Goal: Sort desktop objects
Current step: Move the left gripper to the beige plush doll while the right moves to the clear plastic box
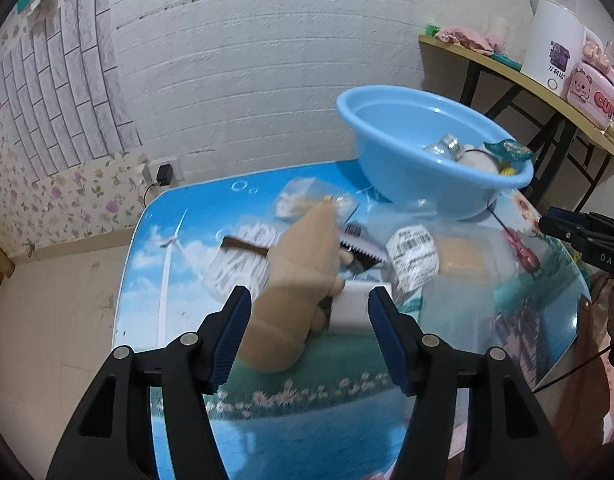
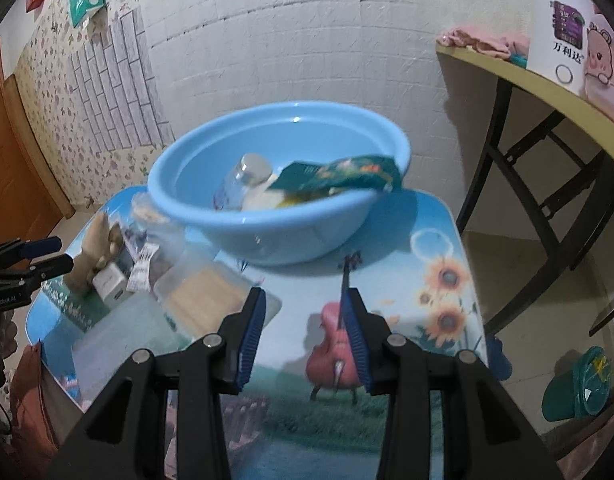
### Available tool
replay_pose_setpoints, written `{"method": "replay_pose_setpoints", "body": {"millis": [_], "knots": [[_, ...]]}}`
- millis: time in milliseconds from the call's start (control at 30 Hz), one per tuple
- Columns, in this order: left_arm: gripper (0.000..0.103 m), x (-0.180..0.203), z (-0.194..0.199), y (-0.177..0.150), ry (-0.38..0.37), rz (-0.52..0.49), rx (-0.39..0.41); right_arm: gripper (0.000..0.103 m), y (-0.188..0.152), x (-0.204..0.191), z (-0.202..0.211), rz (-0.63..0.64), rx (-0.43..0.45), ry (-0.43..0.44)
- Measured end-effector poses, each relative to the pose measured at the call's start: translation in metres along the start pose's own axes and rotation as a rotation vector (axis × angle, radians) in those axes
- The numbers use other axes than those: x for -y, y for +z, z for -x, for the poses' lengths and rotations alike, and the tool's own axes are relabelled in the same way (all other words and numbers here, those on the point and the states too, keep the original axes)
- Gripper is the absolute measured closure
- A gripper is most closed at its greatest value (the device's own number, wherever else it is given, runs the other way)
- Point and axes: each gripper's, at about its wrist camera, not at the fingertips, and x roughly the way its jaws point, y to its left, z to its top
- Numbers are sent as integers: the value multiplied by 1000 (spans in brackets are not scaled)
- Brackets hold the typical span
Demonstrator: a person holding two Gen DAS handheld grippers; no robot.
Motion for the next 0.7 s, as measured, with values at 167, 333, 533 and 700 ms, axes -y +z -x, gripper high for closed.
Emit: {"method": "replay_pose_setpoints", "body": {"millis": [167,333,533,700], "knots": [[42,-8,2,-14,19,5,-10,64,-10,-9,-3,-3,-25,18],[42,-16,-1,-23,29,10,-20,64,-22,-23,-8,-40,-61,76],[42,-28,-12,-27,26,21,-43,63,-31,-40,-14,-88,-114,97],[42,-31,-25,-26,3,7,-64,43,-31,-55,-14,-156,-146,146]]}}
